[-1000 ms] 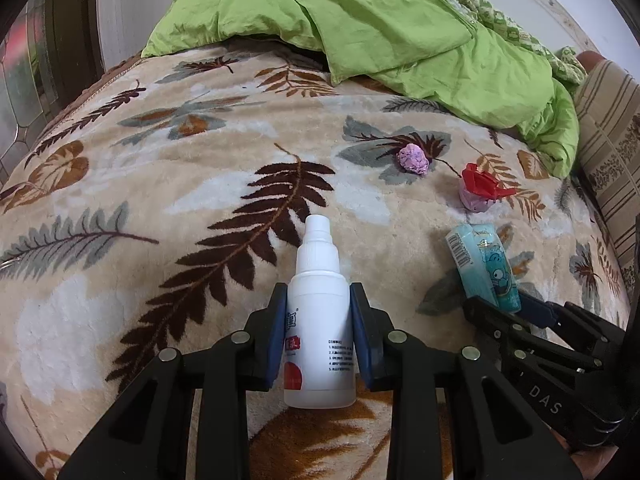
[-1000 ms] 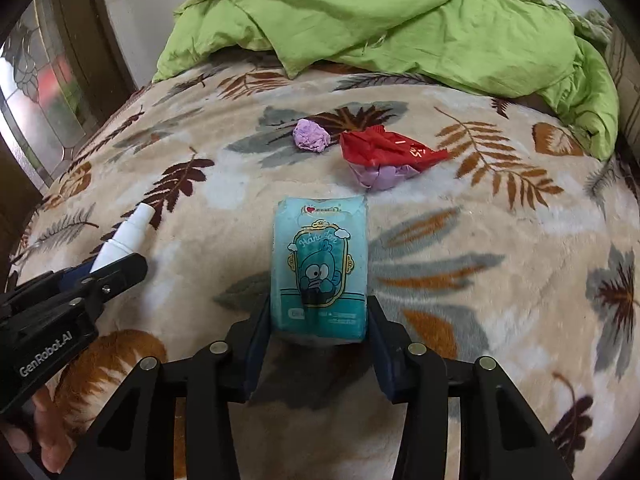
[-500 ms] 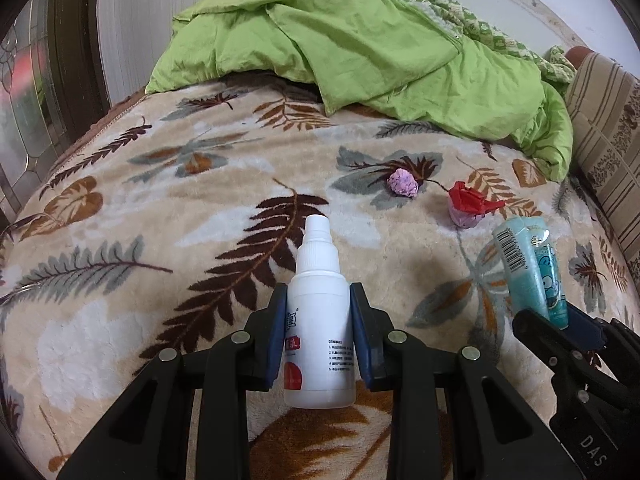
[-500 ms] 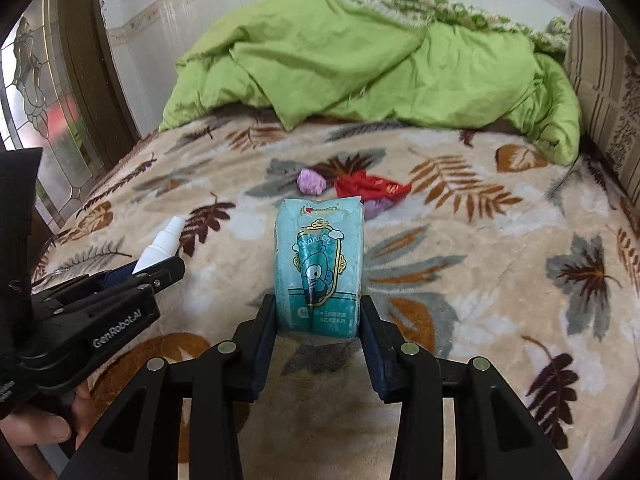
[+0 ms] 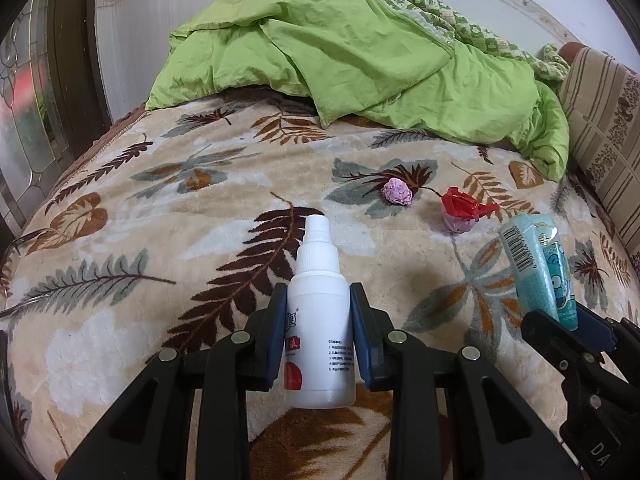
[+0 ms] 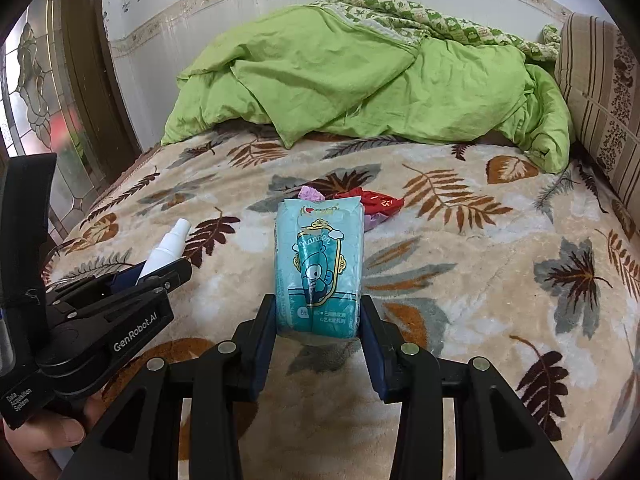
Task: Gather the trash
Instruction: 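Lift the spray bottle and tissue pack above the bed, then carry the spray bottle and tissue pack over the red wastebasket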
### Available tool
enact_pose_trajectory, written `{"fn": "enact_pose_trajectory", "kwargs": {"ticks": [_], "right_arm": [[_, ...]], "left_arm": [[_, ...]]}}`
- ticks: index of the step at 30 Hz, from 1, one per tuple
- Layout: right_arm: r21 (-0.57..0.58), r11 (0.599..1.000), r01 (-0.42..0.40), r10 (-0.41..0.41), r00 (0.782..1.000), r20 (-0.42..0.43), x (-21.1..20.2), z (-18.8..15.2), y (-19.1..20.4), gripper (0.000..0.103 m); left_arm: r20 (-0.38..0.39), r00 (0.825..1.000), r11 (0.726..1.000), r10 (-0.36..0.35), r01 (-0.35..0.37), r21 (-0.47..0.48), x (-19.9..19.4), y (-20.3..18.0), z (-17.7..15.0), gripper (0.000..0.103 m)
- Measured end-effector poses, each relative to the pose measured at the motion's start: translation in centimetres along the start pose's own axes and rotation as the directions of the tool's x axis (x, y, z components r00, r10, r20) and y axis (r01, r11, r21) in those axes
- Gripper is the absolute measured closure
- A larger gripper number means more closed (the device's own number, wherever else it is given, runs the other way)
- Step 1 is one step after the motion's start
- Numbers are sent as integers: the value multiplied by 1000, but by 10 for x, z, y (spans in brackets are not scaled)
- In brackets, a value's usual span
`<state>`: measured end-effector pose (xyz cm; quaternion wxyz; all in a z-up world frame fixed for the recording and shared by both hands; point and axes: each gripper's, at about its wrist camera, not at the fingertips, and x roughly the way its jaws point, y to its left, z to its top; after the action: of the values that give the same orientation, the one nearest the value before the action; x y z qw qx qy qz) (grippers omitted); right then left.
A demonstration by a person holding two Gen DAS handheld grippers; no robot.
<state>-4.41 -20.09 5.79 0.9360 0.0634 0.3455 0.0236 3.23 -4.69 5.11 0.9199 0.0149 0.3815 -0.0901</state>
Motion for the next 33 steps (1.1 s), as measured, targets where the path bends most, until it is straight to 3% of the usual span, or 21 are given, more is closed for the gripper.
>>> {"fn": "enact_pose_trajectory", "kwargs": {"ticks": [13,21,25,33], "right_arm": [[34,999,9,-10,1000,23,-21,-4,2,60],[104,994,-17,17,1000,9,-56,-20,0,60],[116,993,-8,7,1000,4,-84,-32,-6,60],[174,985,-5,1,1000,20,-142,-49,-31,60]], "left_arm": [[25,1000,1000,-16,16,16,-10,-5,-1,74],[37,992,993,-120,120,6,-36,-10,-2,74],[22,976,977,-215,215,-1,-57,-16,-14,74],[1,924,922,-383,382,68,-111,-47,-43,74]]}}
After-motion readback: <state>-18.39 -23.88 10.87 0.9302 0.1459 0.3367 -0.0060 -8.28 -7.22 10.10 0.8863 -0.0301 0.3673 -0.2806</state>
